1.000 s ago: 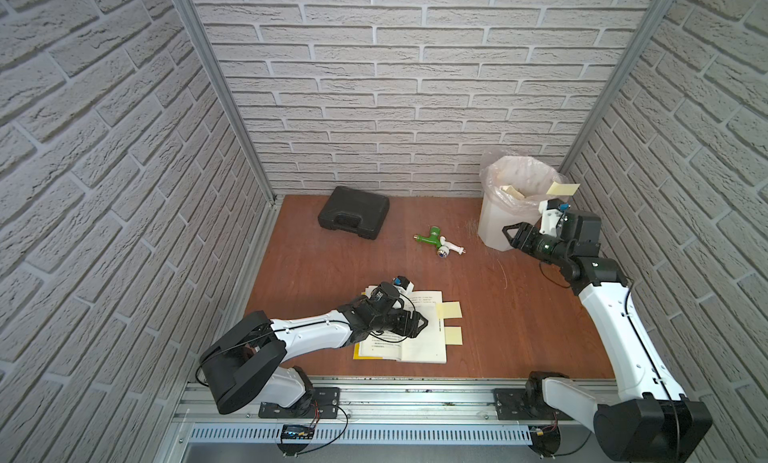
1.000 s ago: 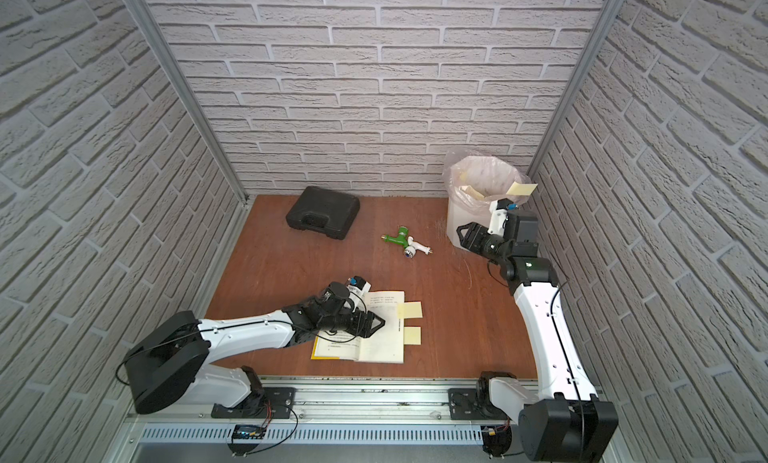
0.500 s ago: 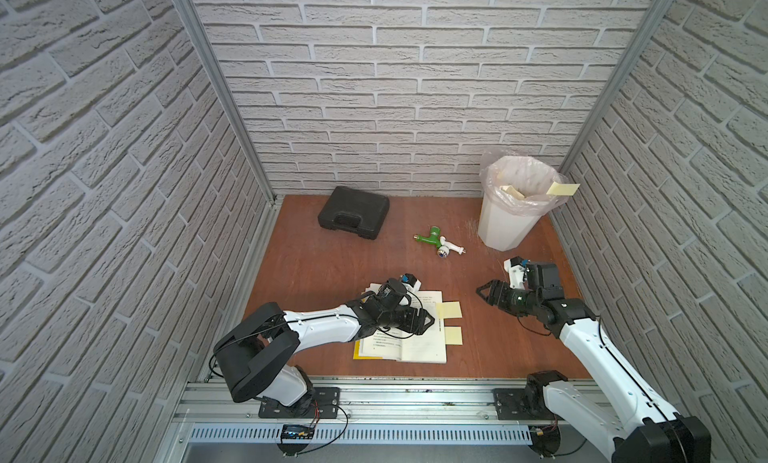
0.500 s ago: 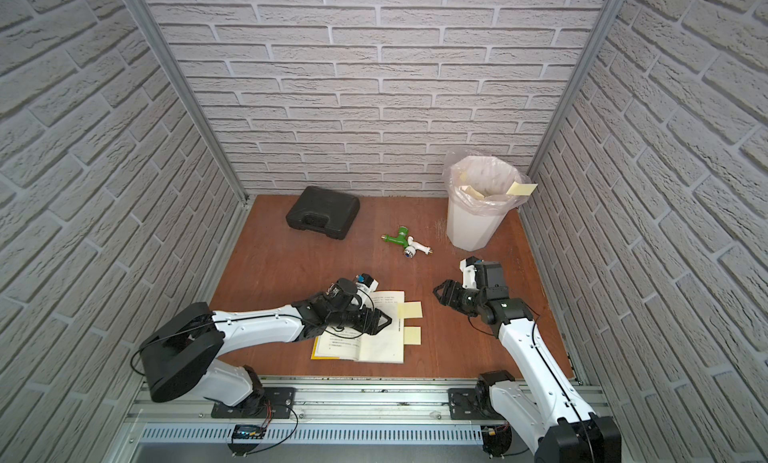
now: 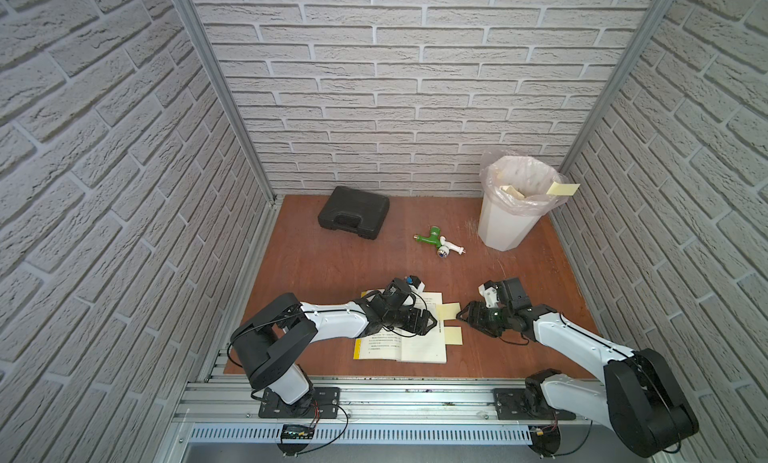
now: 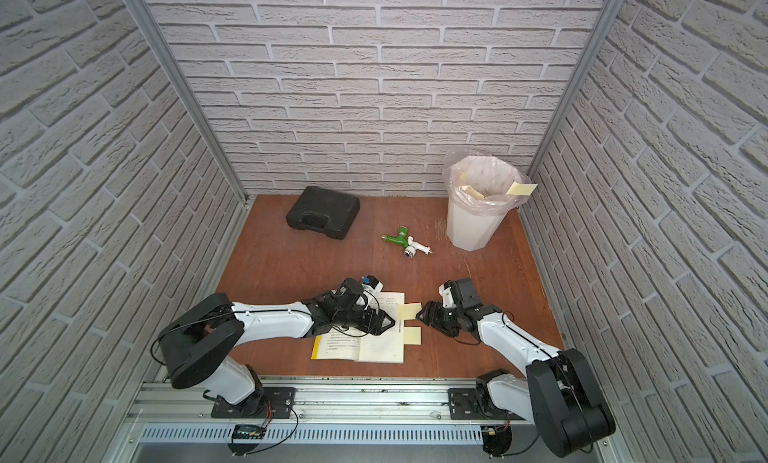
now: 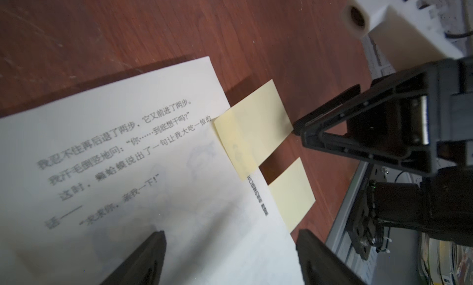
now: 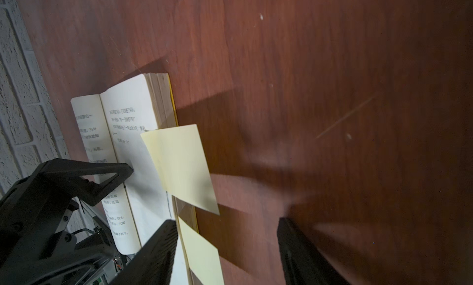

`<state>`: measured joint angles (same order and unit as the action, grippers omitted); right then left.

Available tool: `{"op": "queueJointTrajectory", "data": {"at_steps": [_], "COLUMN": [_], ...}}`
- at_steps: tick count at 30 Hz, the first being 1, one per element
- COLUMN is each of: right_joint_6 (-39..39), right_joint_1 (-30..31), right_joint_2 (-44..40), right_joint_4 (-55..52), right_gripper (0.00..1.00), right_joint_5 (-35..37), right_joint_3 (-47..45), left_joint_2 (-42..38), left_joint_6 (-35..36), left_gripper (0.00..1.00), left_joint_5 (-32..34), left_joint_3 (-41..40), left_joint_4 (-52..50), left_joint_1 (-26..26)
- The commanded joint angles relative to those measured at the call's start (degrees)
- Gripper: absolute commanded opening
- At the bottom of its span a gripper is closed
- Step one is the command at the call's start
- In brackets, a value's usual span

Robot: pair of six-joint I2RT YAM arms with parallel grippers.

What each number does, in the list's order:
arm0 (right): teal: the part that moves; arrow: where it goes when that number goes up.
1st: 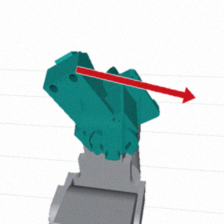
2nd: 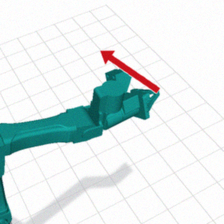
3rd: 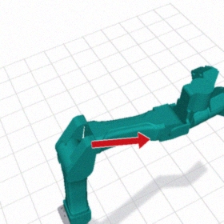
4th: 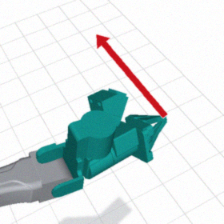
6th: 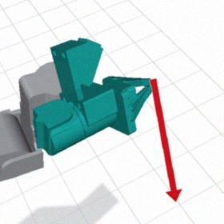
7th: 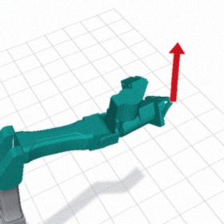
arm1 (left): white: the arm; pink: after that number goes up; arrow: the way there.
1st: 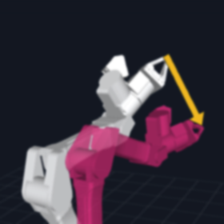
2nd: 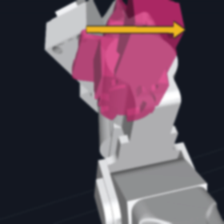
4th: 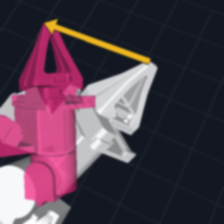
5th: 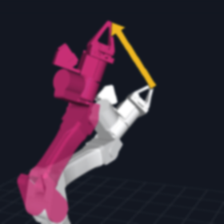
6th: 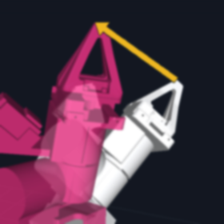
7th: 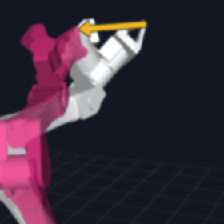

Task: Peel off the used sticky note
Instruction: Tear off the note from the book.

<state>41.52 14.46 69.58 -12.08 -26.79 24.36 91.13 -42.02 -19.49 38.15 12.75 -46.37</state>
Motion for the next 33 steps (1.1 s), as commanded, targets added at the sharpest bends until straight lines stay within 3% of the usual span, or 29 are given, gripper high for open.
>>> {"op": "queueJointTrajectory", "data": {"at_steps": [1, 10, 24, 33], "right_joint_6": [3.4, 6.3, 11.5, 15.3], "right_joint_1": [1.3, 1.6, 1.7, 1.7], "right_joint_2": [2.2, 3.5, 1.2, -2.1], "right_joint_4": [9.6, 13.0, 15.6, 15.7], "right_gripper": [0.67, 0.53, 0.05, 0.03], "right_joint_5": [-3.0, -4.6, -2.7, -0.3], "right_joint_3": [-0.8, -0.6, -0.8, -0.8], "left_joint_2": [1.8, 3.5, 4.8, 5.1], "left_joint_6": [0.5, 0.3, 0.1, -0.3], "left_gripper": [0.83, 0.82, 0.80, 0.80], "left_joint_5": [-0.8, -0.9, -0.2, 0.5], "left_joint_3": [0.9, 1.5, 1.3, -0.1], "left_joint_4": [1.5, 1.0, 0.2, 0.8], "left_joint_1": [-0.4, -0.3, -0.2, -0.2]}}
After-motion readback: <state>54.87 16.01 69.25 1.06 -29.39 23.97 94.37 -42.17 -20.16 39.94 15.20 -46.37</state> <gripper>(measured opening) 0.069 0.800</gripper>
